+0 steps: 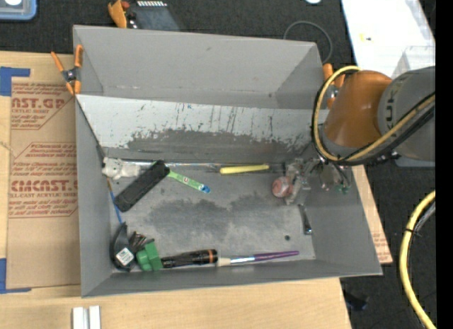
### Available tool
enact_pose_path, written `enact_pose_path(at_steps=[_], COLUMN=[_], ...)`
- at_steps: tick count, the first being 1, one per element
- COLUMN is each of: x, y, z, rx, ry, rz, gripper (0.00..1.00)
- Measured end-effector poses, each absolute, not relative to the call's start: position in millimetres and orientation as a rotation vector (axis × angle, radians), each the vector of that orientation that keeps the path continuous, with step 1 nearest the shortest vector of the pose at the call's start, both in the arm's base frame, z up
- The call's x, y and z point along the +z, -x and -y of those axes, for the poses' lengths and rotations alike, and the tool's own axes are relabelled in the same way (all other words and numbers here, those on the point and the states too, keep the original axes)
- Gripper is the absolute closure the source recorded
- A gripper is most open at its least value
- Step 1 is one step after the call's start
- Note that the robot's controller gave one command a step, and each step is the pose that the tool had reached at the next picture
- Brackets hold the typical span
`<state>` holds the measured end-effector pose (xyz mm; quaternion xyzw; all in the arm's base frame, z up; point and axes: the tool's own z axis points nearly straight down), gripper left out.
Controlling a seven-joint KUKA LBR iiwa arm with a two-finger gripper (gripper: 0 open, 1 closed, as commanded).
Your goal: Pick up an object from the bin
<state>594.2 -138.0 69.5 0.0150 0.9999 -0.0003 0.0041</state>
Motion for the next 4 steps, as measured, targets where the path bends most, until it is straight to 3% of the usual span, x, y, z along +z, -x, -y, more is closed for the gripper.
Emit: enact_pose_path(at_steps=[1,4], x=[75,122], y=[-593.4,-592.7], z=[138,137], rx=[0.0,0.001], ry=[-0.047,-0.046], rz=[-3.135,-3.137], gripper=[1.0,1.0])
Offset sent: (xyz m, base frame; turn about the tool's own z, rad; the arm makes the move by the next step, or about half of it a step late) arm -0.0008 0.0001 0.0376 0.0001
